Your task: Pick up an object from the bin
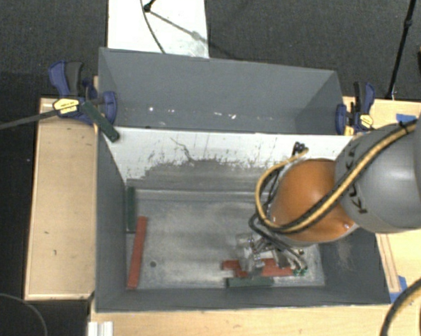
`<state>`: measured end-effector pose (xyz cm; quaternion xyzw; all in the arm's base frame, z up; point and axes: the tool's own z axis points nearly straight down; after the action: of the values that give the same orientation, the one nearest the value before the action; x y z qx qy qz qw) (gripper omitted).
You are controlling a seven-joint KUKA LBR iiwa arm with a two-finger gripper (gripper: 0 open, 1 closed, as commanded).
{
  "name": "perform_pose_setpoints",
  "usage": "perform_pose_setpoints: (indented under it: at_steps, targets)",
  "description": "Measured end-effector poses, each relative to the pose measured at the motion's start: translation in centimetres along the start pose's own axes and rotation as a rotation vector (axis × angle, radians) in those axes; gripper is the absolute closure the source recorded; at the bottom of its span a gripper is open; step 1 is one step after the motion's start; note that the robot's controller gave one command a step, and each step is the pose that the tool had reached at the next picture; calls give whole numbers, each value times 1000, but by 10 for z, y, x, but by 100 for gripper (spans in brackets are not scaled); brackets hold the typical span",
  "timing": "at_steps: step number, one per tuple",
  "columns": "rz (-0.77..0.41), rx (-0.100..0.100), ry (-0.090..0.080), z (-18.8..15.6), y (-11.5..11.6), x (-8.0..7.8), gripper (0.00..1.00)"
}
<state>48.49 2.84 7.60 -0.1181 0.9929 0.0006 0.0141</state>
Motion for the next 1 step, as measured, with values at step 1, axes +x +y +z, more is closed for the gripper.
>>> perform_pose_setpoints:
  at_steps: [1]
  targets:
    - [-2,-2,13,2,0,3,0]
